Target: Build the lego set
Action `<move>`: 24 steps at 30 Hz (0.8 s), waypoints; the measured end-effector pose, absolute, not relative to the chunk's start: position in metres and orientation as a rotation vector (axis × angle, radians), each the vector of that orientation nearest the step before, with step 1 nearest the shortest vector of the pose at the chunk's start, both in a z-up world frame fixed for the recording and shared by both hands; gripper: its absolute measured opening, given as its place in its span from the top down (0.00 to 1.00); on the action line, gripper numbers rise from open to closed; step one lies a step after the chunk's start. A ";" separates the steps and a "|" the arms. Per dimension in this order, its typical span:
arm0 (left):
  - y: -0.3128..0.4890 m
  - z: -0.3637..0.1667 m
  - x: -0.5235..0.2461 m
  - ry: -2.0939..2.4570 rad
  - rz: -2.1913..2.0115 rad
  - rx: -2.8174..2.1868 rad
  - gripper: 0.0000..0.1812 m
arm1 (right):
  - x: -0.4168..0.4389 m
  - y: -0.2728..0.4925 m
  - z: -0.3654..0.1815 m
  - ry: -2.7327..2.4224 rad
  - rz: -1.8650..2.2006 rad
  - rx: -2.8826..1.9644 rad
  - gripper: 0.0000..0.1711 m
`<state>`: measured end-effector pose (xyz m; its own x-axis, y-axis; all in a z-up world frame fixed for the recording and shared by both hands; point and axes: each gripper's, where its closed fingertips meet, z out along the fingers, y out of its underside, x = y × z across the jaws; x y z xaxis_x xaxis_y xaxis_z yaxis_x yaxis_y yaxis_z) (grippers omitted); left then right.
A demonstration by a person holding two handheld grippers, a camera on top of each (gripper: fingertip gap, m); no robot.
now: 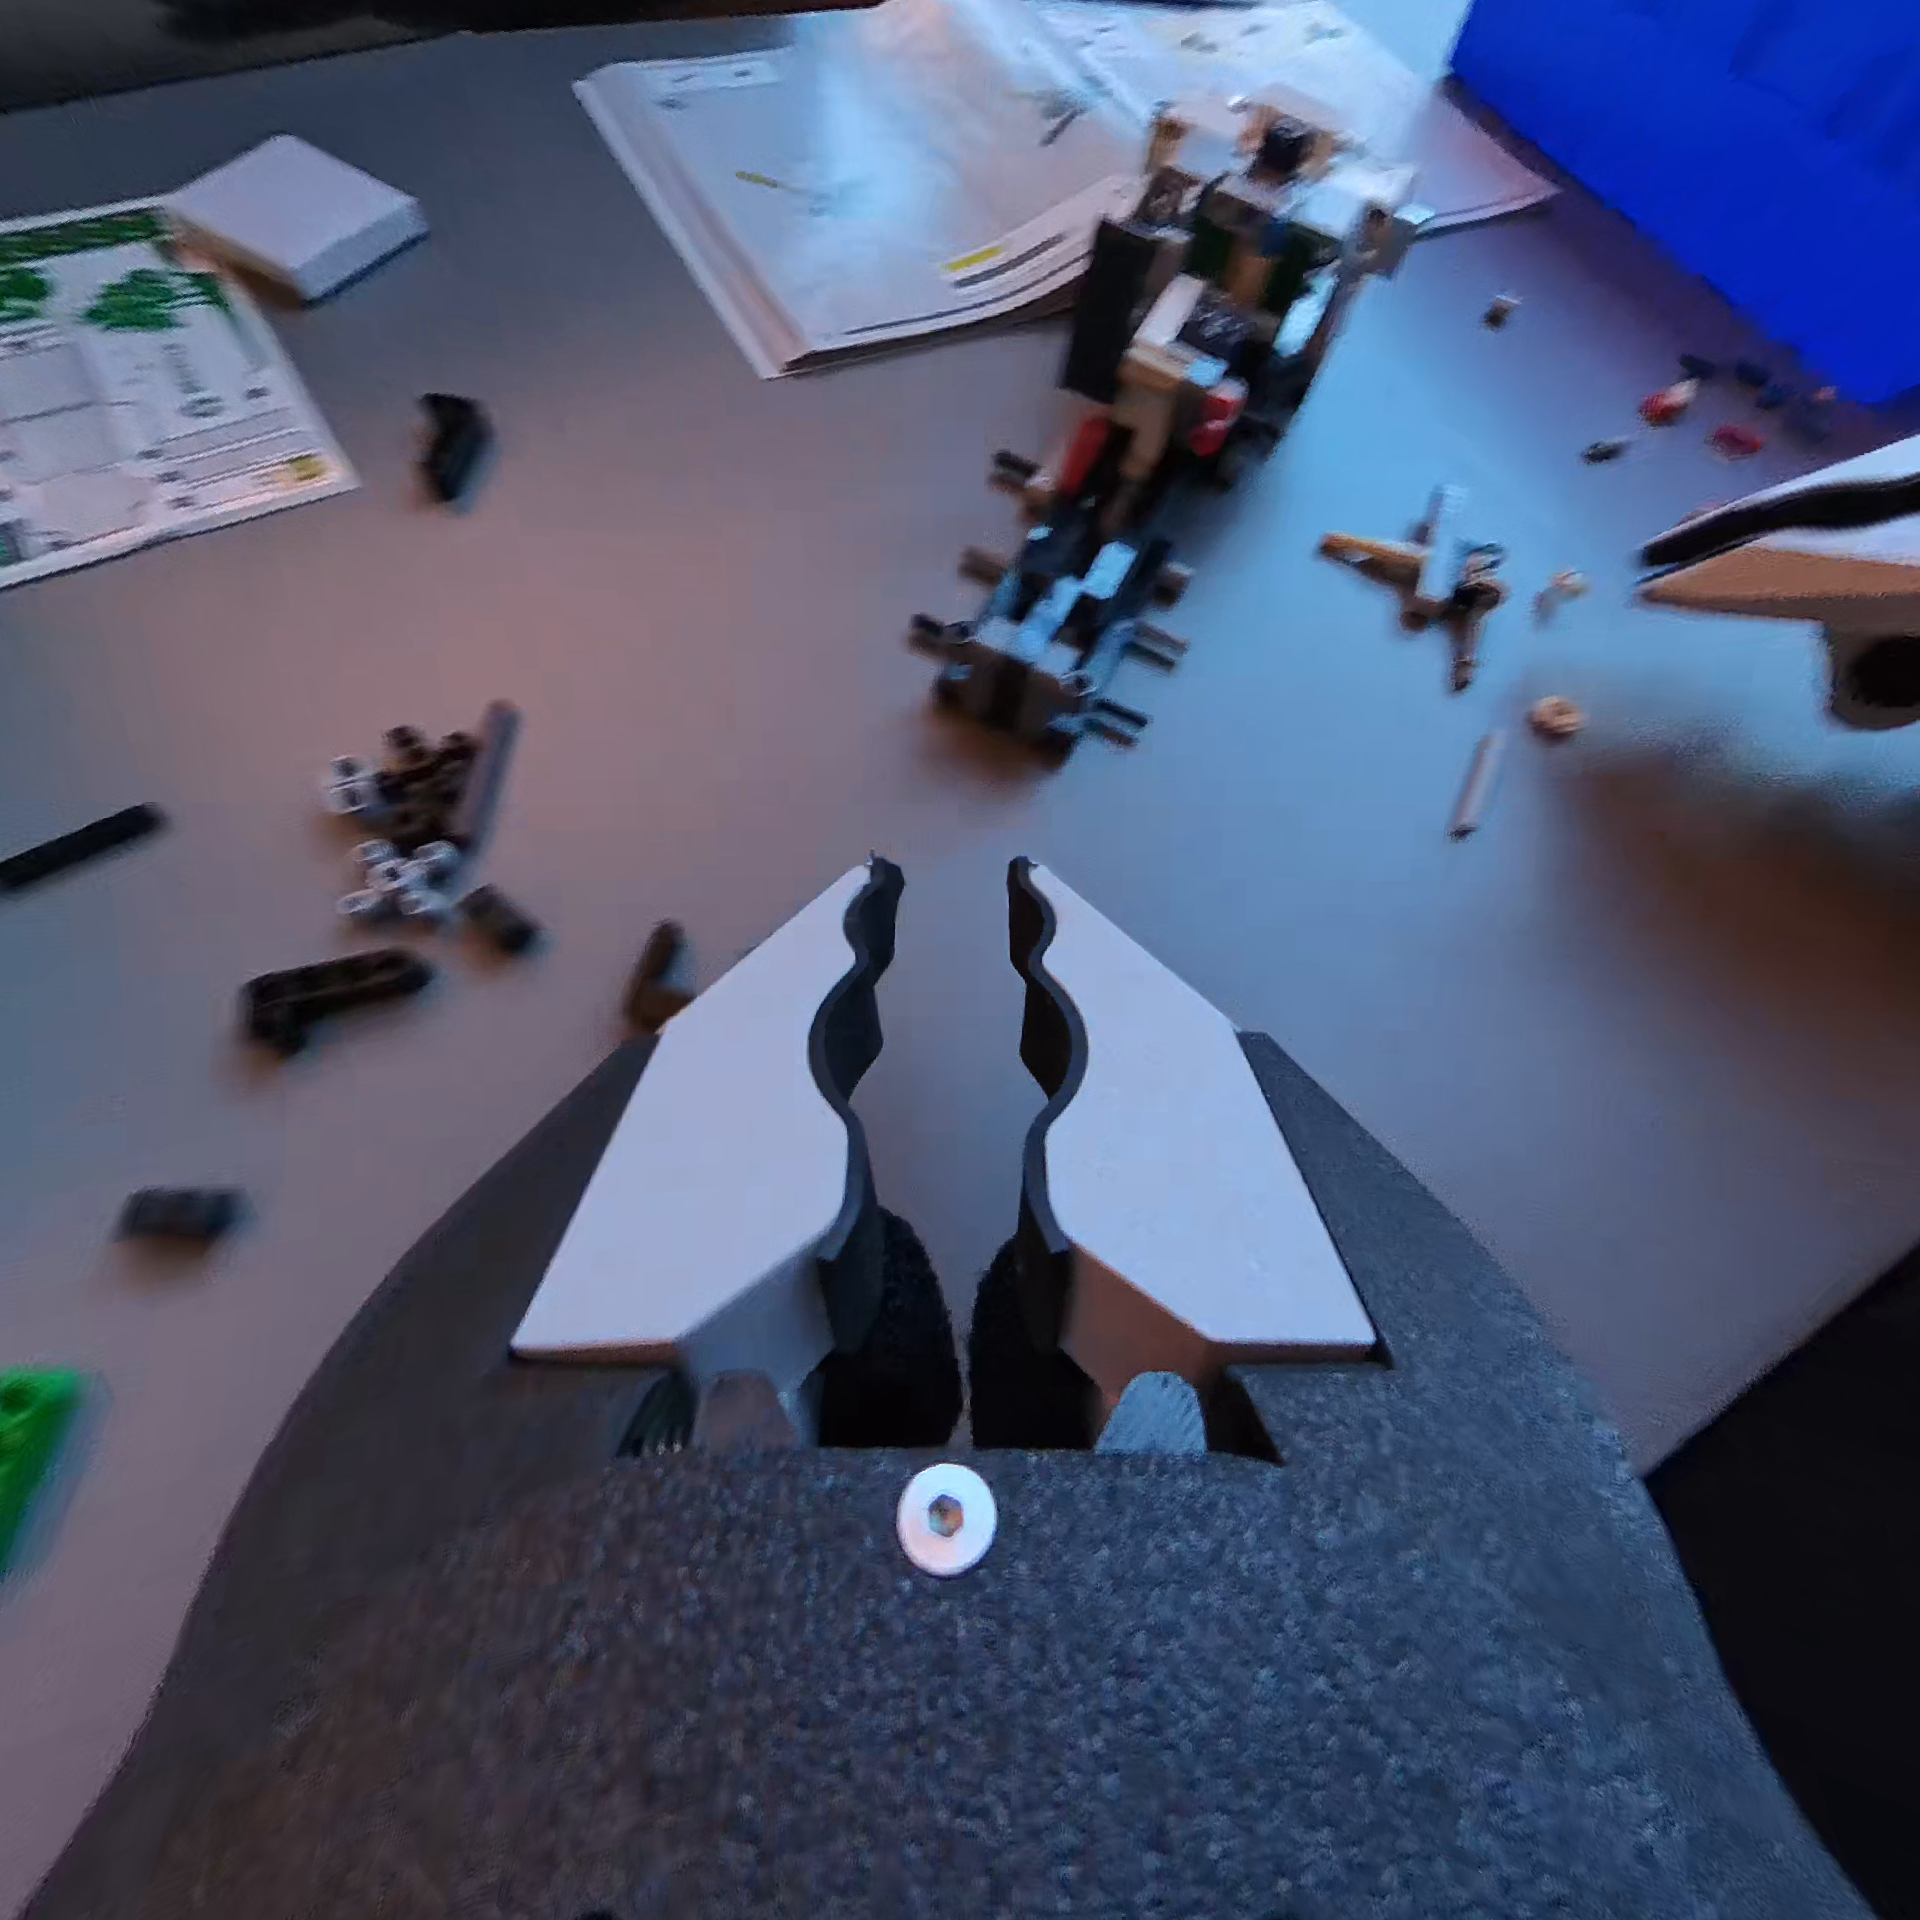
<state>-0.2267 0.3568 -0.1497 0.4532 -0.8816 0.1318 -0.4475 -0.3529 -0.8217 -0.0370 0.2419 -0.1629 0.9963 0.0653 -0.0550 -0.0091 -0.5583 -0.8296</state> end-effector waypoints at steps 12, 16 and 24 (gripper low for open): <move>0.402 -0.183 -0.266 1.323 -0.465 -1.958 0.83 | -0.040 0.241 -0.144 -0.041 0.075 -2.086 0.92; 0.405 -0.188 -0.266 1.356 -0.434 -1.945 0.88 | -0.042 0.236 -0.143 -0.032 0.064 -2.075 0.92; 0.364 -0.141 -0.205 1.259 -0.744 -1.809 0.88 | -0.076 0.243 -0.128 -0.159 0.165 -2.001 0.90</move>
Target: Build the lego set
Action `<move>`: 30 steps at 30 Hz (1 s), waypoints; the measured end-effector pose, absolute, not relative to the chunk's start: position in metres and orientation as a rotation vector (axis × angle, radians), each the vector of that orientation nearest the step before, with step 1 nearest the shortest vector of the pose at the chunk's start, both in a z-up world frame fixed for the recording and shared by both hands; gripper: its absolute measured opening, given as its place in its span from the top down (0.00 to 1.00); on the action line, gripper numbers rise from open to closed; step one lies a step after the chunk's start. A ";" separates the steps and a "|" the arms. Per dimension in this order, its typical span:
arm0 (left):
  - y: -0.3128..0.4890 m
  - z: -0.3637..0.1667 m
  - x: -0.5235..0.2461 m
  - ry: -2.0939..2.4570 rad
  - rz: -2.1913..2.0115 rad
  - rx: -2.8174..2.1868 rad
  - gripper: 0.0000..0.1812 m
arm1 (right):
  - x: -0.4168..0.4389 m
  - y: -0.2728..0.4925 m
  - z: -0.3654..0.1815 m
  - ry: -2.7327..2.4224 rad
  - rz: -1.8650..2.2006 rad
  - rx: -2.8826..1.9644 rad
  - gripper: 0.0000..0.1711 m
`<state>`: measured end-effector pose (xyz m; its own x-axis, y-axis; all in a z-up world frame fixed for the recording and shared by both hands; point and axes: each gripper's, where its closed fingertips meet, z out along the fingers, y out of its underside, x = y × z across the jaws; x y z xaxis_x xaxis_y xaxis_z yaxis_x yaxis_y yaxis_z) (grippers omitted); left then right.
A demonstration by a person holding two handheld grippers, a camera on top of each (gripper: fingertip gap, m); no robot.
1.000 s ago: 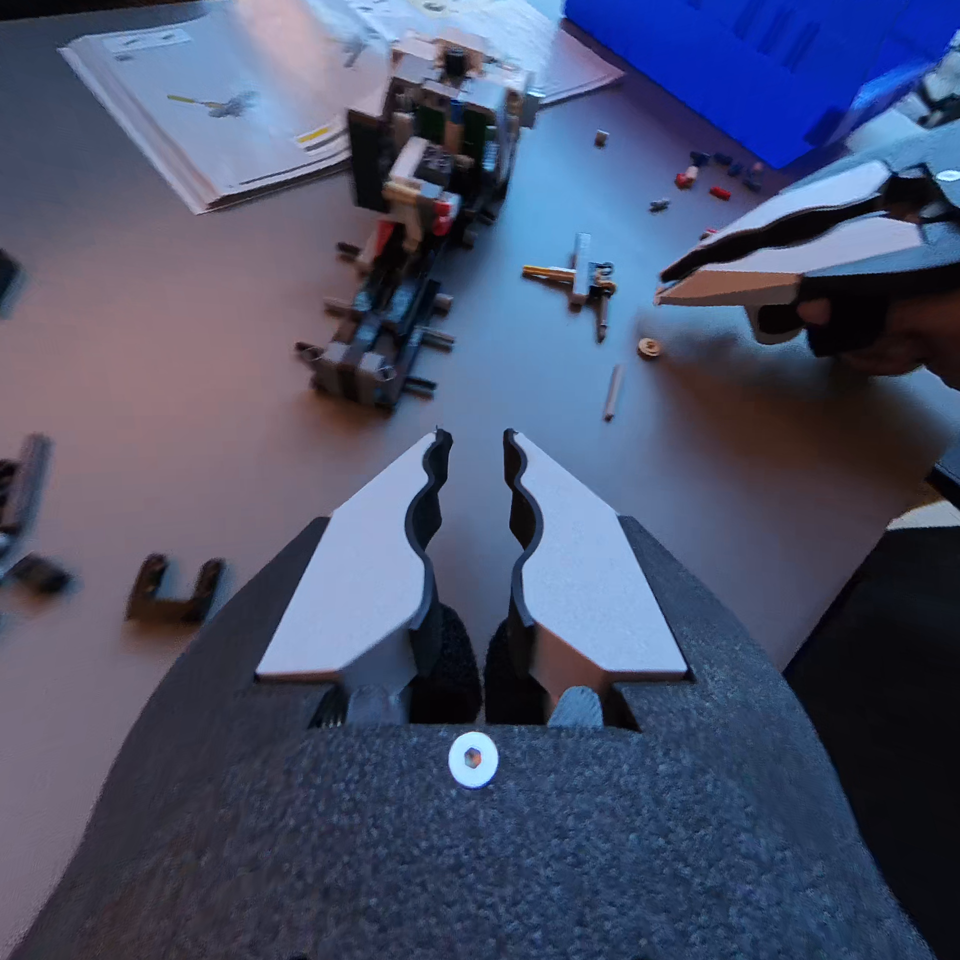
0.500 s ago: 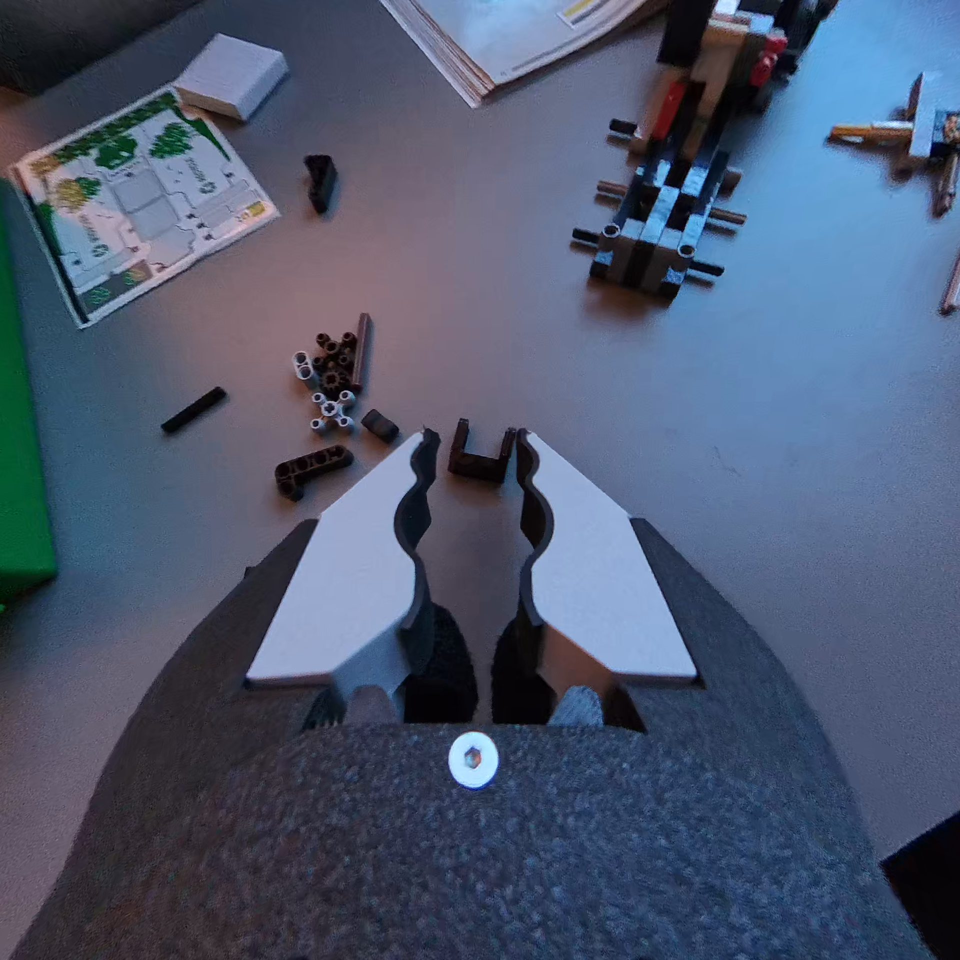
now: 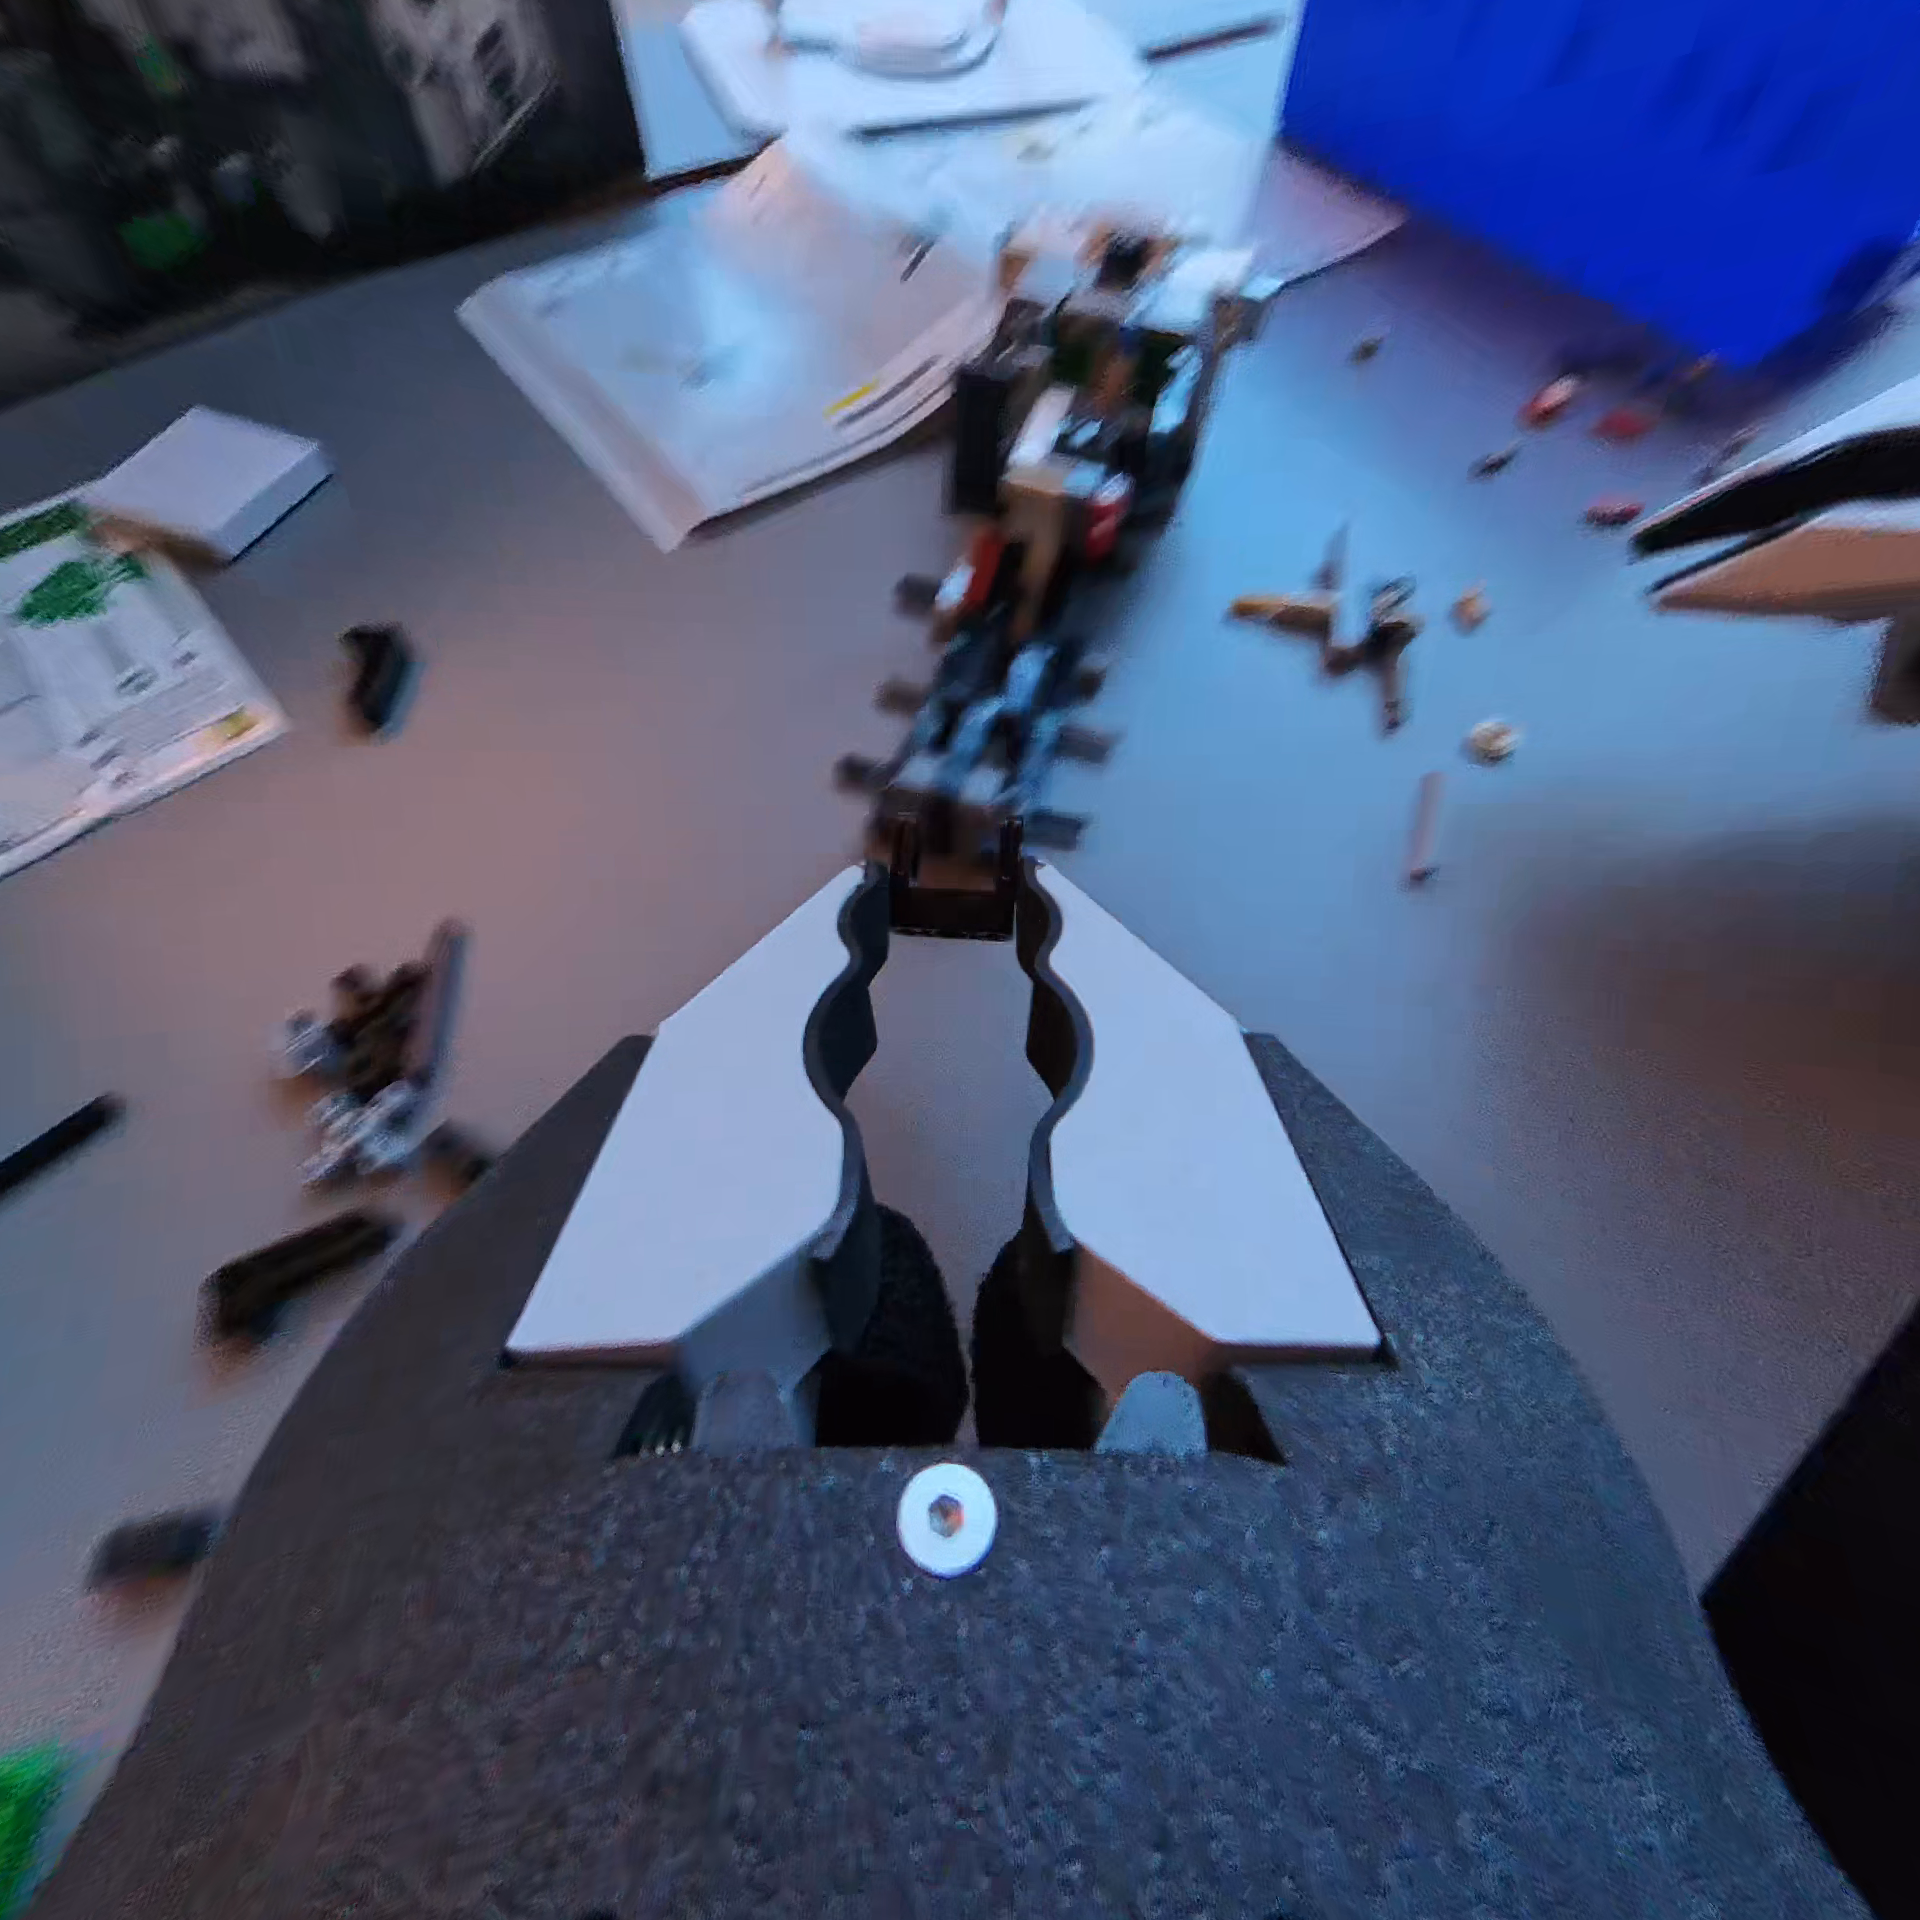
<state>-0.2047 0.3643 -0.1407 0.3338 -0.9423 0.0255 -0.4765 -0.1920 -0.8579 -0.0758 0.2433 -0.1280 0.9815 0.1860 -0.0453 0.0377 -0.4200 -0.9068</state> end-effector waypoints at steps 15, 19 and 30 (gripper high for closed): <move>0.245 -0.119 -0.080 1.403 -0.686 -1.340 0.88 | -0.081 0.237 -0.117 0.306 0.930 -1.831 0.88; 0.234 -0.119 -0.072 1.426 -0.712 -1.321 0.88 | -0.077 0.230 -0.119 0.324 0.955 -1.831 0.92; 0.228 -0.135 -0.088 1.523 -0.758 -1.367 0.82 | -0.050 0.210 -0.148 0.191 0.836 -2.054 0.96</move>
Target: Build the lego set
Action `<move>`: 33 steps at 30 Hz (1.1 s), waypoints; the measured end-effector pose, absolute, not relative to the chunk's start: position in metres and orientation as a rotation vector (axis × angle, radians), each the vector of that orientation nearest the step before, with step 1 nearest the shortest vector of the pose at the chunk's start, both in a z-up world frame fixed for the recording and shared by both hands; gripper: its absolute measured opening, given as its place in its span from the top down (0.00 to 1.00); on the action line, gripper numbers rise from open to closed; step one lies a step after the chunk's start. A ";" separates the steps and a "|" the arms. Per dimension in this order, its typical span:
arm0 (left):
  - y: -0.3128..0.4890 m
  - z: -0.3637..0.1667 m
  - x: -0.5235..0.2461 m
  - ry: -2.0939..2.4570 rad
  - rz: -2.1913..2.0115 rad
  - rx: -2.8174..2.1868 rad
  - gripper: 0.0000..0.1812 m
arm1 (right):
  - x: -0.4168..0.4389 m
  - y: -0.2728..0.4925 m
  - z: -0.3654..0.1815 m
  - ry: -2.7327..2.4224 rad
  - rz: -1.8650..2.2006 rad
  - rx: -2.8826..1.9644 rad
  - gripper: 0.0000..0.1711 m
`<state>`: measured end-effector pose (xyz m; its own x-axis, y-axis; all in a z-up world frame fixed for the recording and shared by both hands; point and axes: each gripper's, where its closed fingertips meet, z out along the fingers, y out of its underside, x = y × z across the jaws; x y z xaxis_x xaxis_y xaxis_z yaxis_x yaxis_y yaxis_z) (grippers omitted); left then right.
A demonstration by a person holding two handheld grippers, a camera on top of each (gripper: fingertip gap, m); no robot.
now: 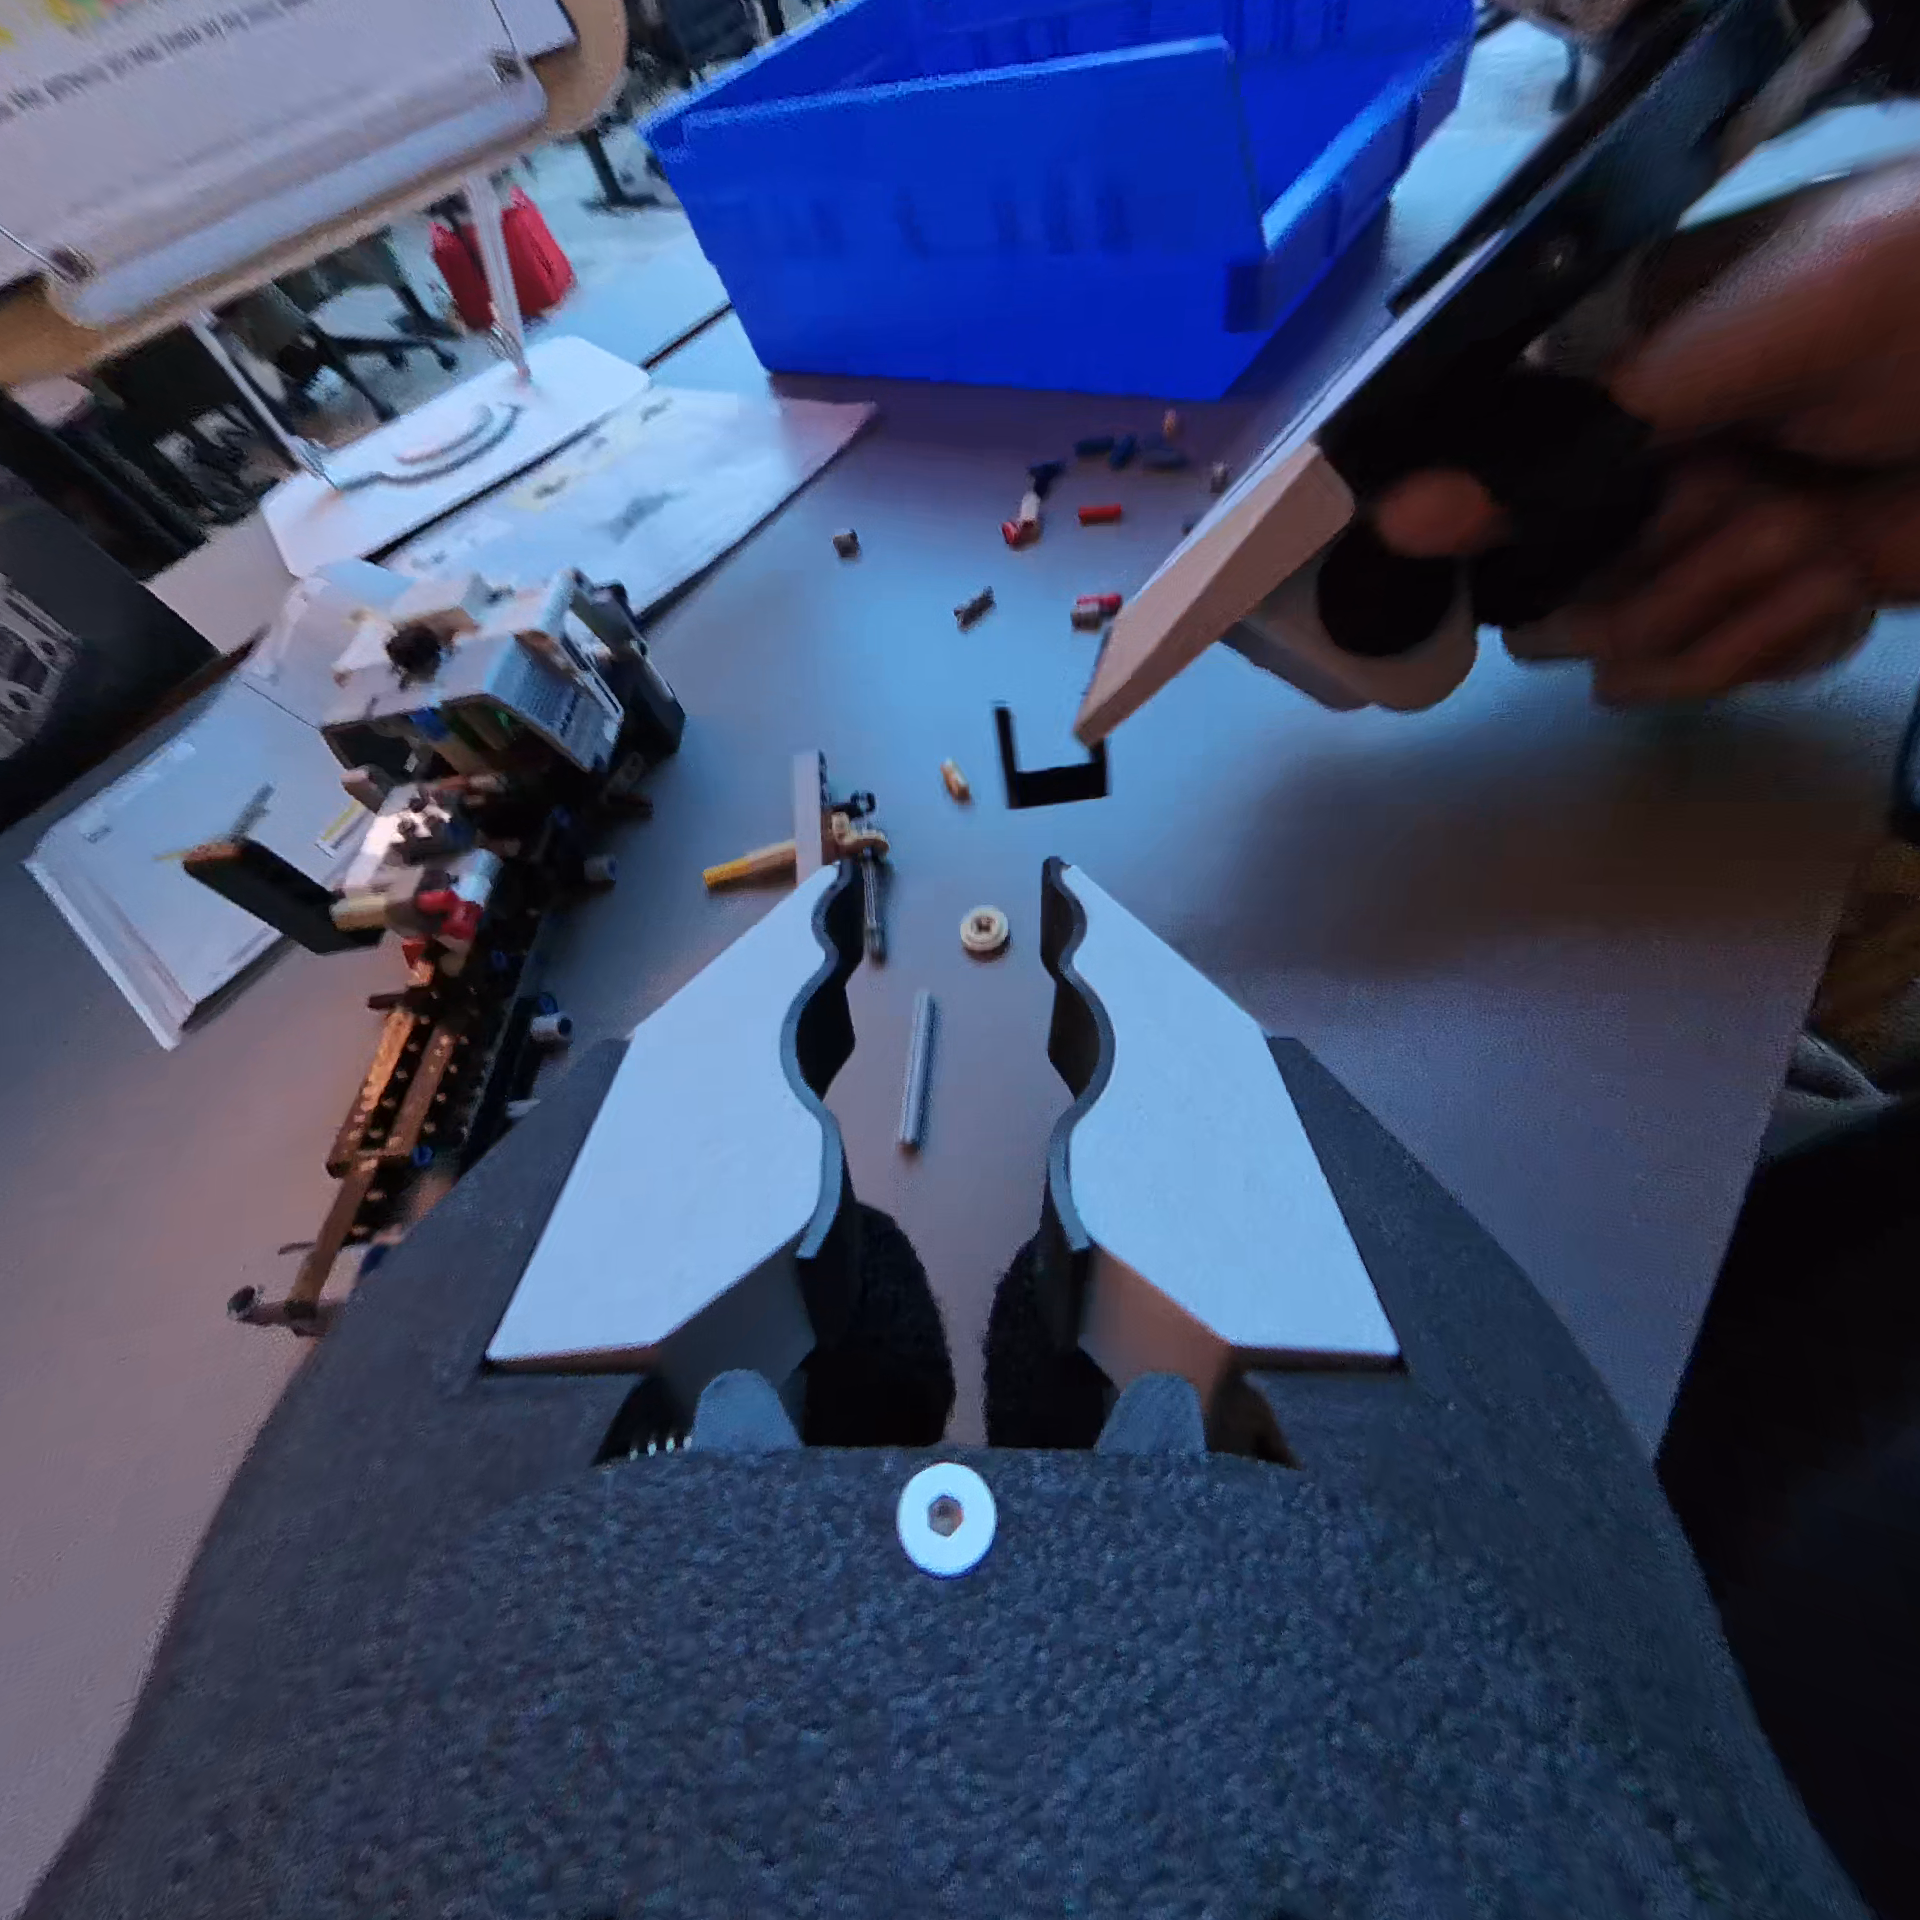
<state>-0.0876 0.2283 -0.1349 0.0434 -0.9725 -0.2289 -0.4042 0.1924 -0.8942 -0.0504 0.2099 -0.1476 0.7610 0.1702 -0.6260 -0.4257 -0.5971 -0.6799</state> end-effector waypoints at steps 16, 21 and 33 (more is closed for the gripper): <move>0.218 -0.164 -0.100 1.751 -0.887 -1.476 0.84 | -0.083 0.196 -0.181 -0.370 0.929 -2.314 0.94; 0.223 -0.168 -0.097 1.784 -0.880 -1.483 0.84 | -0.078 0.203 -0.183 -0.411 0.890 -2.324 0.92; 0.258 -0.166 -0.098 1.728 -0.870 -1.595 0.84 | -0.061 0.213 -0.178 -0.378 0.808 -2.292 0.84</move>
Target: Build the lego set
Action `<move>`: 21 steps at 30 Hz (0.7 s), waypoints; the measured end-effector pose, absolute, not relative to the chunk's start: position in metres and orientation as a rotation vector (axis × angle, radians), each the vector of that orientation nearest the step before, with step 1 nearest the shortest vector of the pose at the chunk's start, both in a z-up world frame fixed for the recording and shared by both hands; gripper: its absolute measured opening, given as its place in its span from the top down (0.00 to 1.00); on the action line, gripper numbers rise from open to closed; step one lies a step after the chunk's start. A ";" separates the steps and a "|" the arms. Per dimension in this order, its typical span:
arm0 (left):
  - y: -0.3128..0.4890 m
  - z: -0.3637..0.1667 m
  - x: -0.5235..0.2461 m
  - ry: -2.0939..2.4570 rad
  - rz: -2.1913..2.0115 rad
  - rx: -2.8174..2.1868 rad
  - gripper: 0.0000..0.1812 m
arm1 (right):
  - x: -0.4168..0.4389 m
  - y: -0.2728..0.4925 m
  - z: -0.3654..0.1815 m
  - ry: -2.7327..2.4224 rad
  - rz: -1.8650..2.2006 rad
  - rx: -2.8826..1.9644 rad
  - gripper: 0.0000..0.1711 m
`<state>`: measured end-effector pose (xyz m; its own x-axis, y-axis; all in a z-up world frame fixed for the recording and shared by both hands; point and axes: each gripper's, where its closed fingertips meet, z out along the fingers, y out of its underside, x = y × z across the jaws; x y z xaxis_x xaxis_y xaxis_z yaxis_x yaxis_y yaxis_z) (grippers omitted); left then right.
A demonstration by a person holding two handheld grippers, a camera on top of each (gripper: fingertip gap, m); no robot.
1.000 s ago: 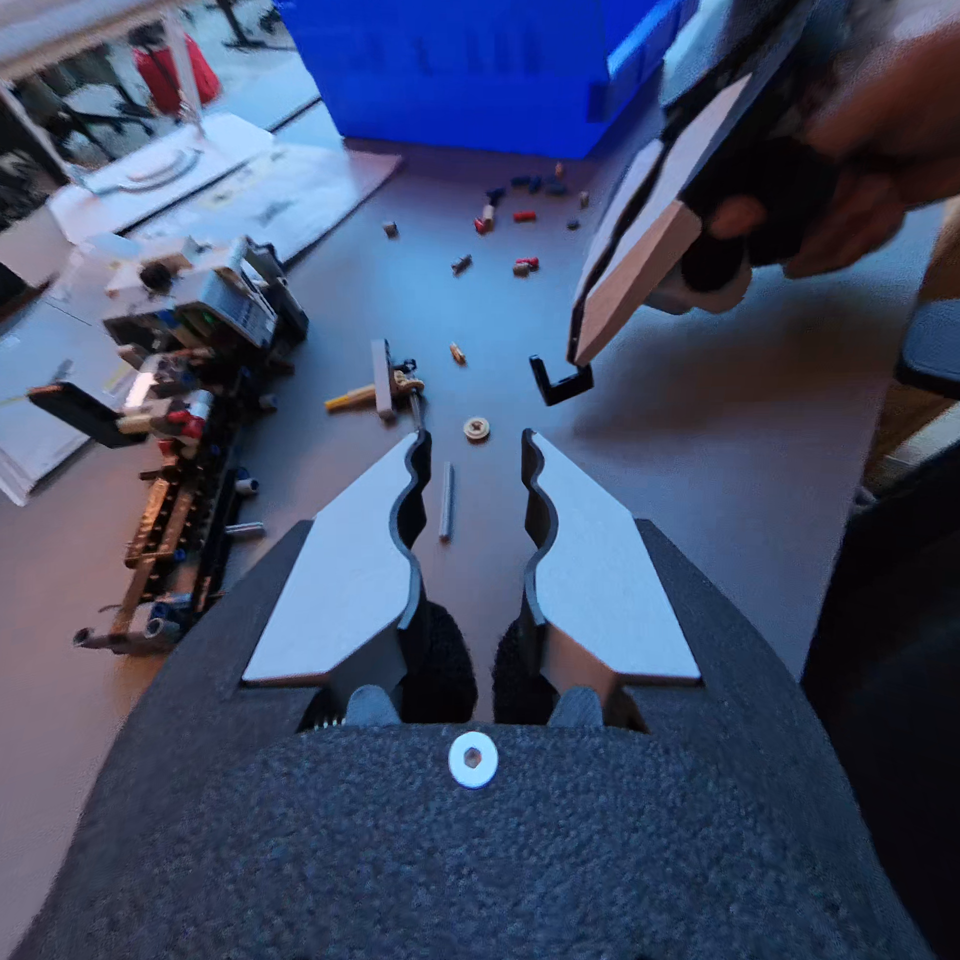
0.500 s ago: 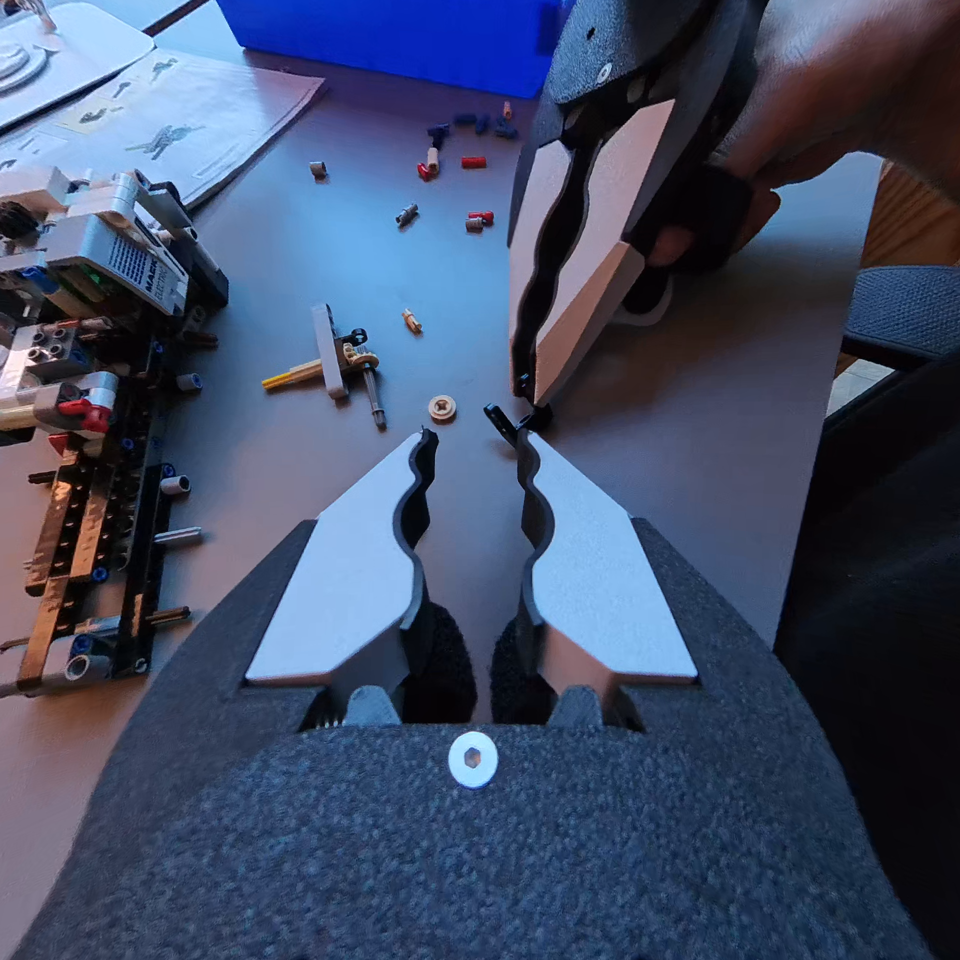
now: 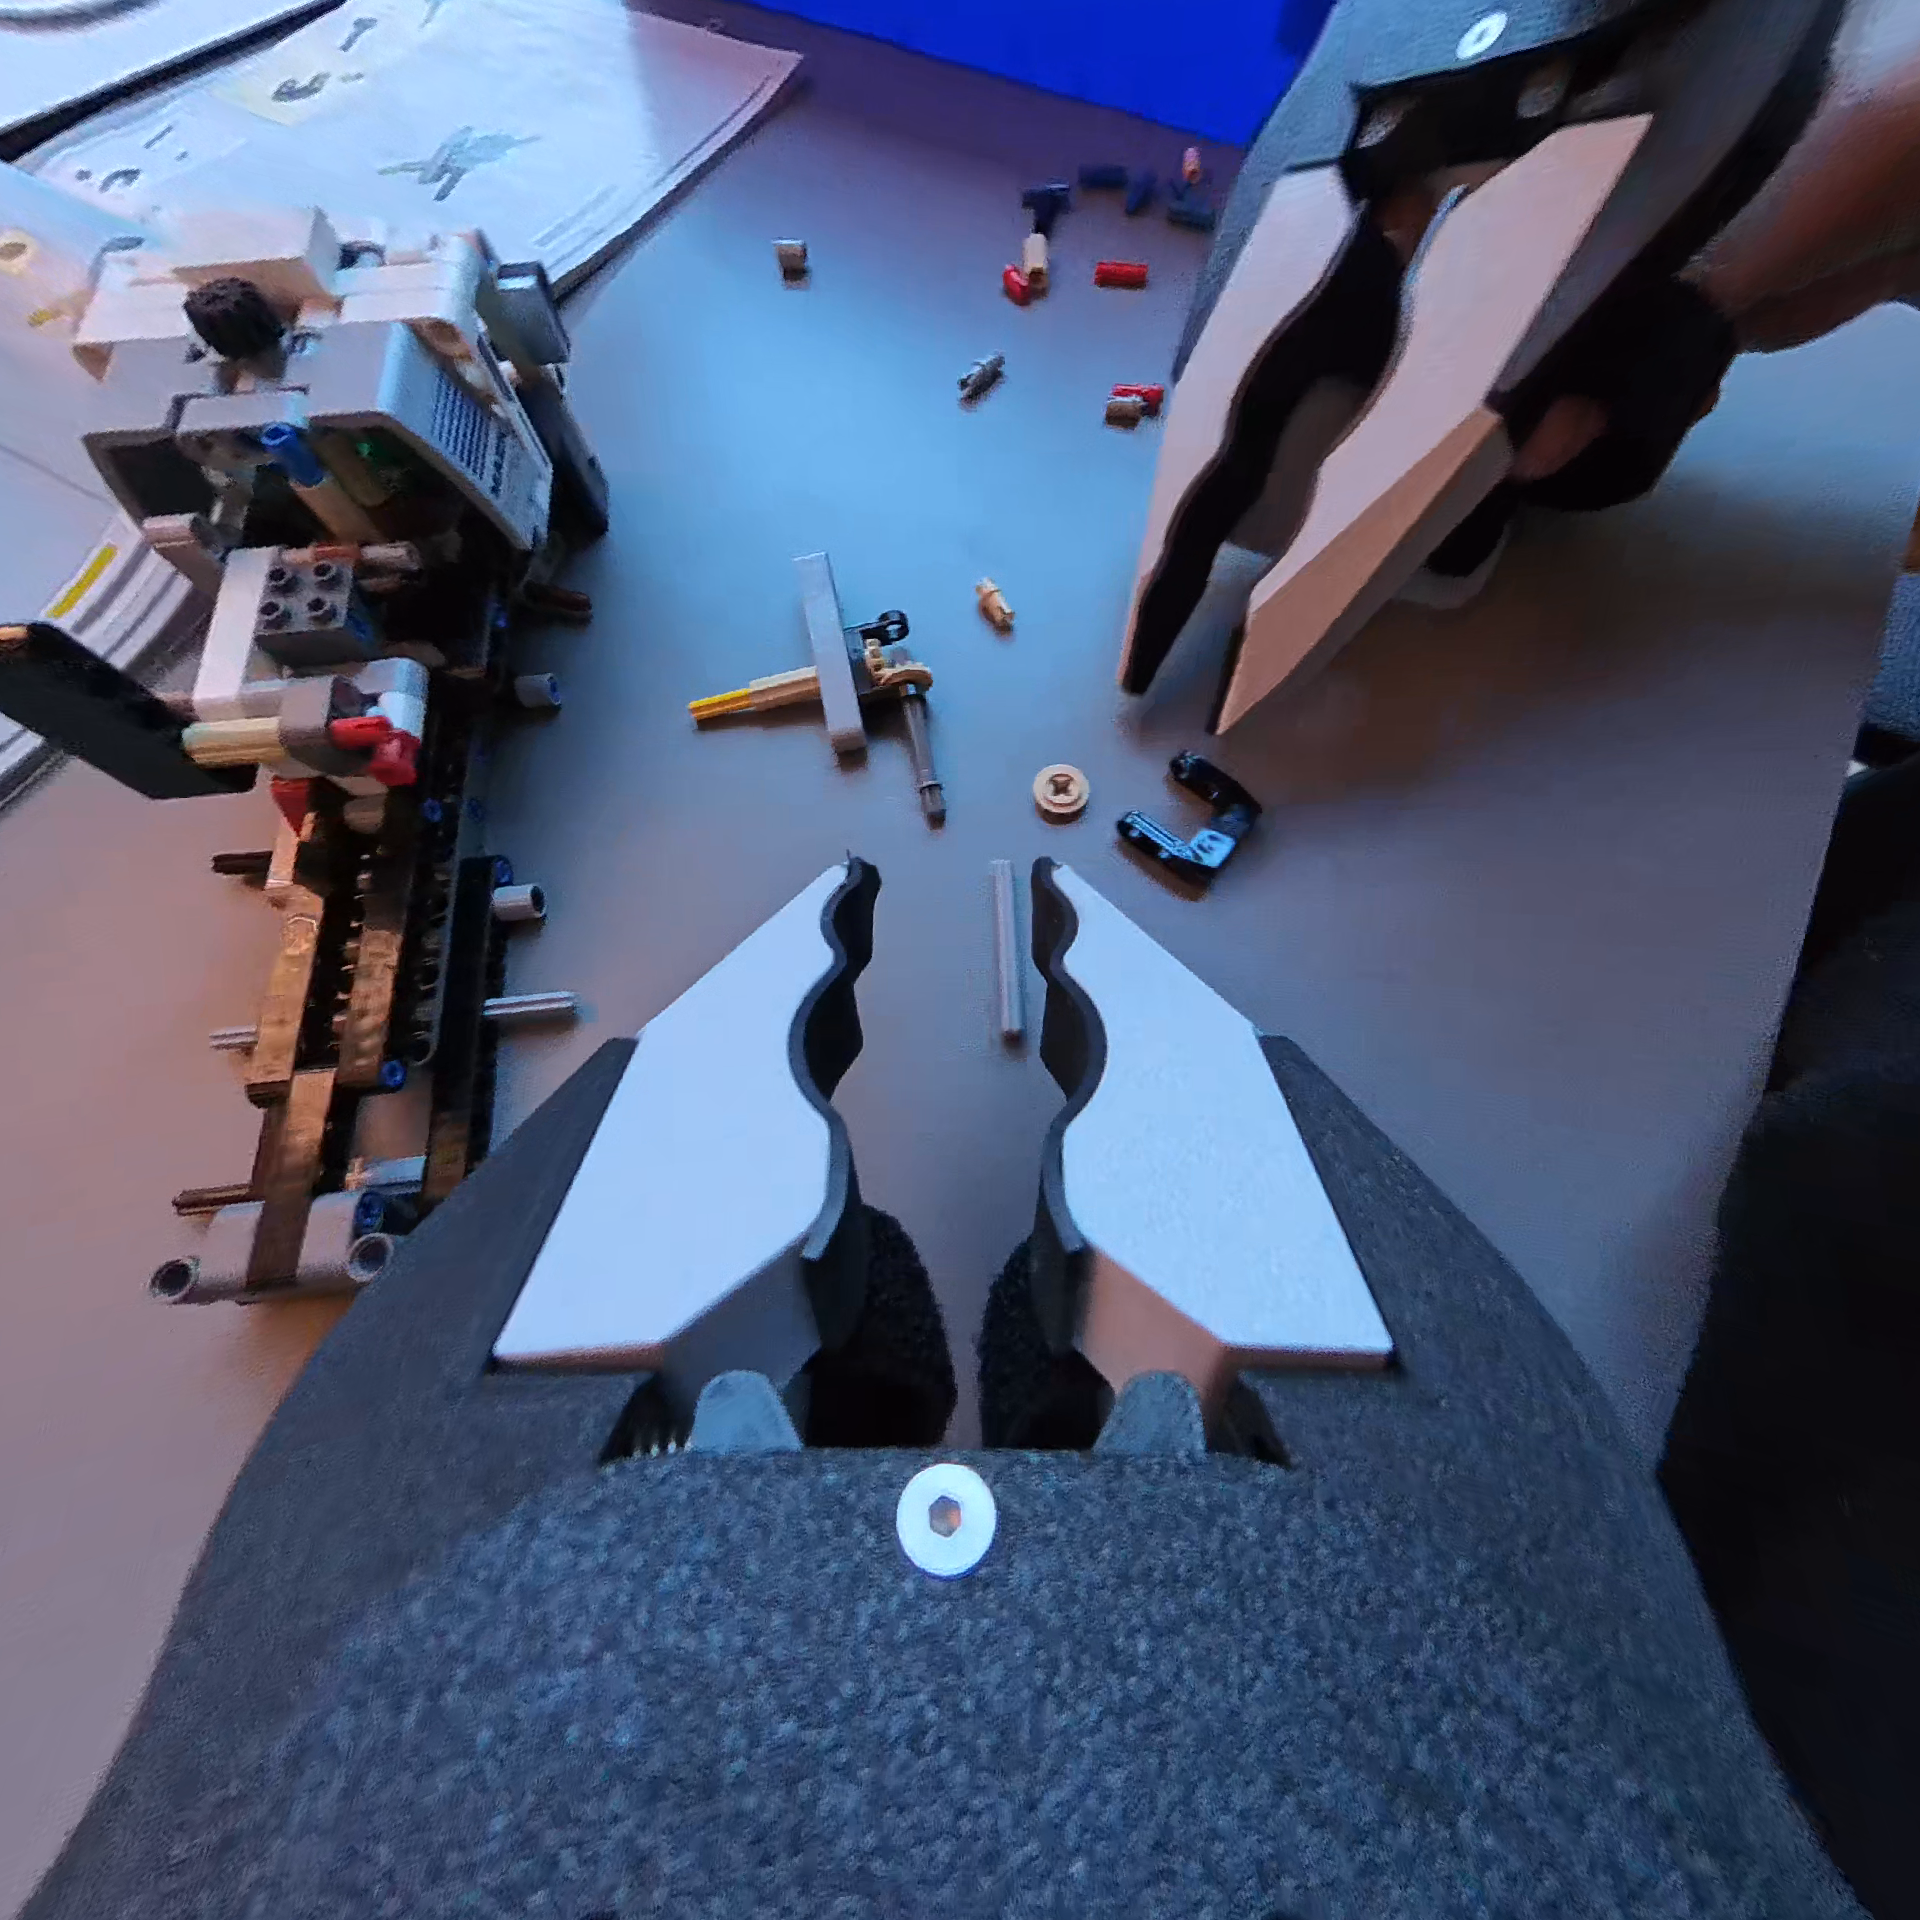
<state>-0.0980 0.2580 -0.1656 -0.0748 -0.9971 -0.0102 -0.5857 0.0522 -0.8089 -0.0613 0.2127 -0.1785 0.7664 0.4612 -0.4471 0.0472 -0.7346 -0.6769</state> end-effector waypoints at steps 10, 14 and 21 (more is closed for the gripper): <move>0.258 -0.179 -0.107 1.754 -0.887 -1.708 0.89 | -0.036 0.212 -0.164 -0.165 0.565 -2.170 0.84; 0.254 -0.184 -0.107 1.769 -0.865 -1.732 0.90 | -0.043 0.209 -0.161 -0.159 0.611 -2.139 0.85; 0.254 -0.190 -0.101 1.771 -0.777 -1.742 0.97 | -0.044 0.207 -0.157 -0.175 0.633 -2.104 0.85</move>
